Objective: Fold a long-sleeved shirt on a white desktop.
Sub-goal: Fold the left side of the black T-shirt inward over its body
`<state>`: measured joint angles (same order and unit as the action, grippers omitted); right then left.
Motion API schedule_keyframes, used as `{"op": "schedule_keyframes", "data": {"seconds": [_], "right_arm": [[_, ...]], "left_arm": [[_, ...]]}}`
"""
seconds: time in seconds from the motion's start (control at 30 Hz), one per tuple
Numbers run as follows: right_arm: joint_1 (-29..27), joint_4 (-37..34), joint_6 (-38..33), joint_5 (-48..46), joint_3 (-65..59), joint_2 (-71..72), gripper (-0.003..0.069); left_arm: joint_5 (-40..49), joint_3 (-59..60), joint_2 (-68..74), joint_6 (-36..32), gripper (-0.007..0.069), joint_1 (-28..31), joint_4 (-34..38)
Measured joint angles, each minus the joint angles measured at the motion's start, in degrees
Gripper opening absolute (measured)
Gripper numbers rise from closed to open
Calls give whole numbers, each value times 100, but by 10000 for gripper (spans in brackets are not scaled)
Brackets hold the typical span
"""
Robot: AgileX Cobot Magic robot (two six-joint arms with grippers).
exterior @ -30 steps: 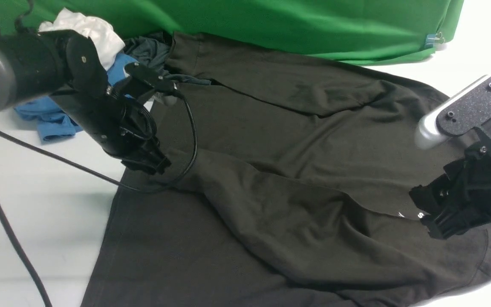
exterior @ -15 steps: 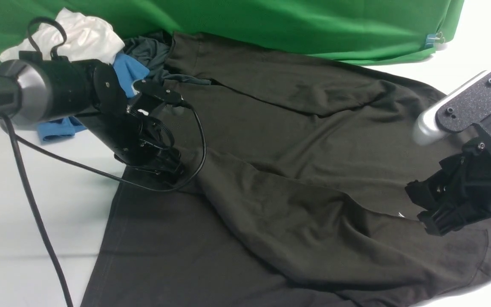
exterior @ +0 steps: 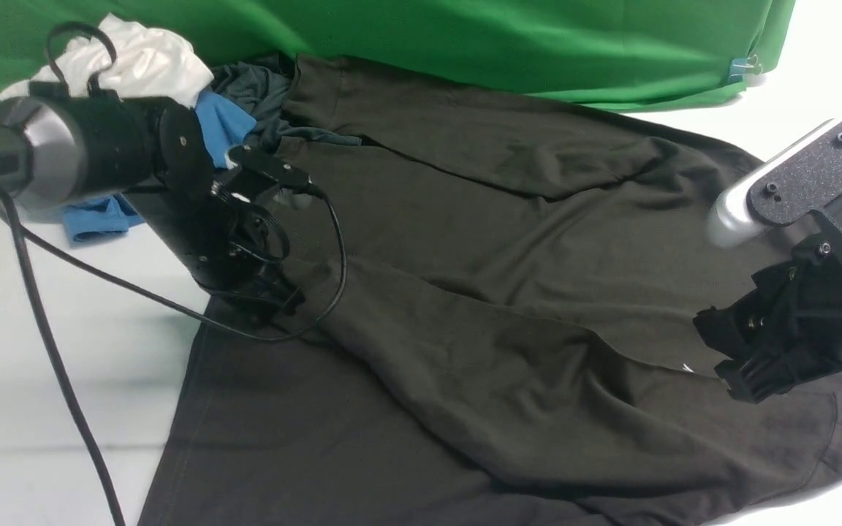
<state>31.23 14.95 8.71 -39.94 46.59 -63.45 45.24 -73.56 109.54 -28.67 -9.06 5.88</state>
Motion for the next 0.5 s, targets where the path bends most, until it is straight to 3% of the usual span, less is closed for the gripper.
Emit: {"op": "schedule_keyframes", "data": {"seconds": [0.4, 0.5], "right_arm": [[0, -5, -6, 5, 0, 0, 465], [0, -5, -6, 5, 0, 0, 465]], "left_arm": [[1017, -466, -483, 419, 32, -5, -442], [1078, -486, -451, 886, 34, -5, -947]]}}
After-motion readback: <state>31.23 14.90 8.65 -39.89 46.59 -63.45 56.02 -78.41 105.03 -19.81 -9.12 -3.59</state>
